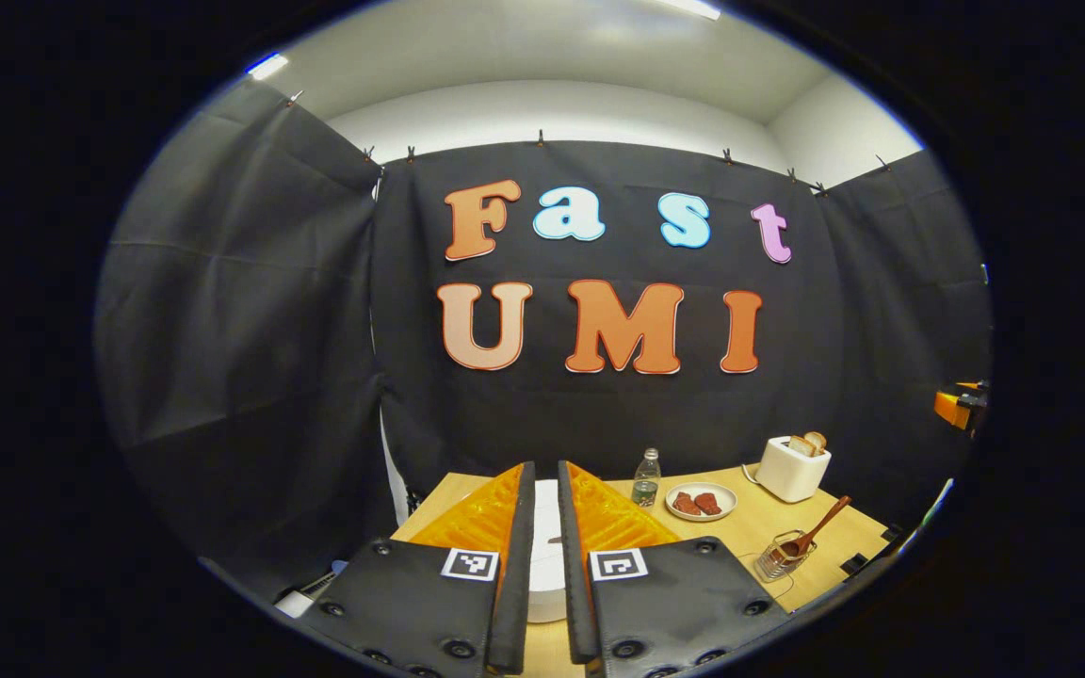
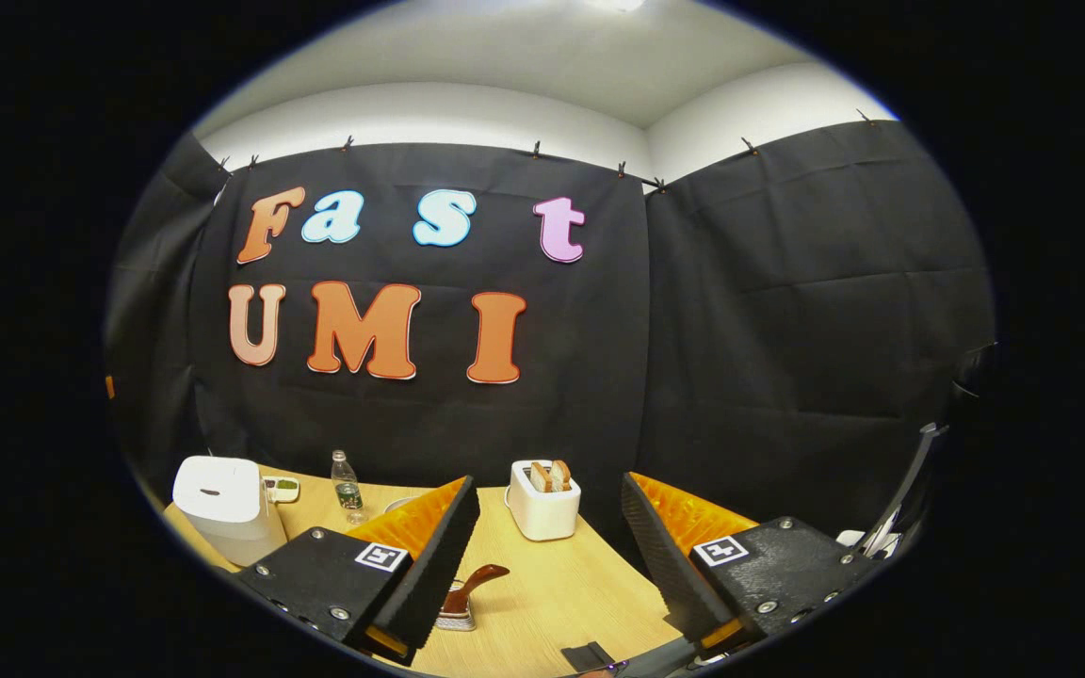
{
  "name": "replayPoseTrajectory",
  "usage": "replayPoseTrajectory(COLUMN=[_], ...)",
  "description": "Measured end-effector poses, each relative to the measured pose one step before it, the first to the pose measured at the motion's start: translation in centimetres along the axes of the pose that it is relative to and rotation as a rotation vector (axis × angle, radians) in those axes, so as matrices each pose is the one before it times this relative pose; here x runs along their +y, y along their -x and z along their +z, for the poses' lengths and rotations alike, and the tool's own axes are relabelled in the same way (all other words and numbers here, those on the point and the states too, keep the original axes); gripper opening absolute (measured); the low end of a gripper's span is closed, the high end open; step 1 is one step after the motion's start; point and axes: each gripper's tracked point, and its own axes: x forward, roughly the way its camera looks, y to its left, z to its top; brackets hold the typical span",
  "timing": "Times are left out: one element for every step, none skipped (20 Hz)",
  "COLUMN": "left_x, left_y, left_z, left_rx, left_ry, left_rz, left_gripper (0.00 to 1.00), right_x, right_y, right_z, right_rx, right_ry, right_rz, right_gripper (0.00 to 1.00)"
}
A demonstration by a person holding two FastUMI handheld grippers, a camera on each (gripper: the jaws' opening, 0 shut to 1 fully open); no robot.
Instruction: Close the left gripper, press the button to open the rice cooker; take a wooden spoon from the chopstick holder with the right hand, scoop a spoonful of rice and pour it into the rice cooker, then put the wooden spoon back into the chopstick holder.
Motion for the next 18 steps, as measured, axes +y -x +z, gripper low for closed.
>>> replayPoseTrajectory(left_x=[-0.077,0.443,0.085,-0.66,0.069,-0.302,-0.256,-0.194,-0.424,-0.333,-0.325,-0.209,-0.083,0.092,0.141,-0.18,-0.277,-0.278], left_y=[-0.057,0.272,-0.222,-0.417,-0.221,-0.167,-0.256,-0.761,-0.693,-0.843,-0.856,-0.99,-1.202,-1.253,-1.093,-1.235,-1.309,-1.039], left_z=[-0.106,-0.409,0.126,-1.248,-0.084,-0.256,0.018,-0.021,-0.26,-0.319,-0.425,-0.568,-0.329,-0.626,-0.411,-0.305,-0.364,-0.776], left_rx=[0.00681,-0.00244,0.02138,0.0257,0.00334,0.00561,-0.00232,0.00214,0.00654,0.00865,0.01504,0.01402,0.01357,0.01714,0.01411,0.01017,0.01341,0.01343], left_ry=[-0.0019,-0.01094,-0.00429,0.0014,-0.00488,-0.00577,-0.00148,0.0087,0.01358,0.01443,0.01043,0.00683,0.00022,-0.01013,-0.01226,-0.00316,0.00786,0.008], left_rz=[-0.00947,0.03358,-0.02396,-0.01341,0.00267,-0.01647,-0.01035,-0.01265,-0.01871,-0.01408,-0.01383,-0.01356,-0.01043,0.00067,0.0012,-0.00578,-0.01085,-0.00542], left_gripper=[0.22,0.22,0.06,0.09,0.06,0.03,0.04,0.04,0.04,0.04,0.04,0.05,0.04,0.04,0.04,0.04,0.04,0.04], right_x=[0.085,0.118,0.052,0.073,0.031,0.036,0.059,0.175,0.18,0.144,0.011,0.039,-0.005,-0.061,-0.159,-0.045,-0.138,-0.264], right_y=[0.039,-0.015,-0.001,0.04,0.014,-0.057,0.005,0.091,0.043,0.053,0.001,0.001,-0.018,-0.056,-0.033,0.027,0.041,-0.045], right_z=[0.006,-0.082,0.044,0.012,-0.049,-0.091,-0.058,-0.084,-0.106,-0.155,-0.063,-0.131,-0.201,-0.184,-0.287,-0.147,-0.091,-0.05], right_rx=[0.00034,0.00072,0.00093,0.00024,0.0018,0.00269,0.00143,0.00348,0.00405,0.00257,0.00074,0.00132,0.00181,0.0052,0.00648,0.0028,0.00234,0.0018], right_ry=[0.00191,0.00245,0.00316,0.00251,0.00303,0.00269,0.00118,0.00102,0.00125,0.00169,0.0021,0.00298,0.00337,0.00324,0.00165,0.00019,-0.00077,-0.0004], right_rz=[0.0017,0.0022,0.00215,0.00042,0.00175,0.00053,-0.00046,0.00359,0.00347,0.00189,0.00098,0.00044,-0.0014,-0.00384,-0.00336,-0.0029,-0.00391,-0.00481], right_gripper=[0.95,0.95,0.95,0.95,0.95,0.95,0.95,0.95,0.95,0.95,0.95,0.95,0.95,0.95,0.95,0.95,0.95,0.95])
